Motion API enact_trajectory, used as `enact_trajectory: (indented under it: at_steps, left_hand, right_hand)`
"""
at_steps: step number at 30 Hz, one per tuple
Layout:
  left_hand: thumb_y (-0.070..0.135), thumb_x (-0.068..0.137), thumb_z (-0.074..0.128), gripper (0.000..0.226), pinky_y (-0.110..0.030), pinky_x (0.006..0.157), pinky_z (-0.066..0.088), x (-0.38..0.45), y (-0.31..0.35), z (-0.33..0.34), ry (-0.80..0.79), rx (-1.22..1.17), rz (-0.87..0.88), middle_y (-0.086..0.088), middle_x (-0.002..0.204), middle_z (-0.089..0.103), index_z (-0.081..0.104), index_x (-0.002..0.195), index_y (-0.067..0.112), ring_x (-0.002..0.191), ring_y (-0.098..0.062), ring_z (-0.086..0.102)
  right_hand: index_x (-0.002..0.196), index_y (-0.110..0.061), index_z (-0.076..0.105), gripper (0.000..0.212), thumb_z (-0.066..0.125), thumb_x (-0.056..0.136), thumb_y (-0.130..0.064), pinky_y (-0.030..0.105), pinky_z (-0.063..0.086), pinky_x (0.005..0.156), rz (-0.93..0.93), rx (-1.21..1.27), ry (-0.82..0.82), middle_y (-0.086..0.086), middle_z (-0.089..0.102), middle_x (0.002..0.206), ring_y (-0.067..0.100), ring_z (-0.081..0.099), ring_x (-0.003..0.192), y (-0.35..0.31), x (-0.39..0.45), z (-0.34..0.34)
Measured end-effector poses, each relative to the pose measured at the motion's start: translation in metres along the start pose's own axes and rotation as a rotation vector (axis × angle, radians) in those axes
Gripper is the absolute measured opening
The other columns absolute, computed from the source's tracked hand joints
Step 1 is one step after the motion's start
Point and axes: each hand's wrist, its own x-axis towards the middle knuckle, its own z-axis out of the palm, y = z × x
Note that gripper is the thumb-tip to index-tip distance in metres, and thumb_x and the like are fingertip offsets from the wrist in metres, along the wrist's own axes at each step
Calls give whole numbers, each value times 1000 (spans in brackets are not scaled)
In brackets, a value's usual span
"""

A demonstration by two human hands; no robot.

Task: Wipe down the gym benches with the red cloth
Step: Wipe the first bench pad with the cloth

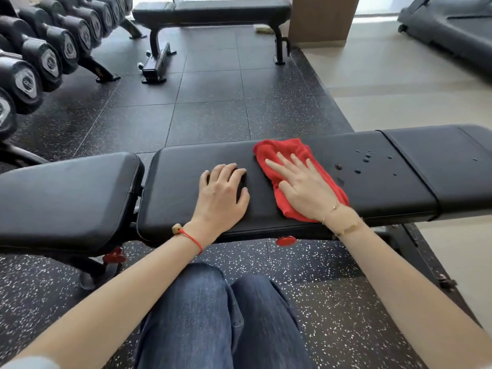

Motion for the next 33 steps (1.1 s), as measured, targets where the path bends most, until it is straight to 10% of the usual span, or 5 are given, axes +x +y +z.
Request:
enact_trajectory:
  at_steps: [12,23,33]
  left_hand:
    - [33,91,48,43,-50,113,29,0,4,2,16,19,-10,-1,141,53,56,131,18,135,-23,43]
    - [29,90,49,44,-48,114,29,-1,1,0,40,-14,-5,-2,141,55,58,132,19,135,-24,45]
    - [29,96,45,42,-56,119,19,1,3,0,15,71,45,-5,146,50,54,136,16,140,-25,39]
  right_hand:
    - [151,-37,20,52,29,100,-28,47,-1,121,265,36,-25,-4,10,162,25,7,150,49,62,-13]
    - [150,-42,20,59,38,96,-25,42,1,122,-71,32,0,-10,14,161,19,8,150,5,-31,-1]
    - [152,-37,17,53,27,100,-29,46,-1,121,337,2,-12,-4,8,162,25,6,150,58,38,-17]
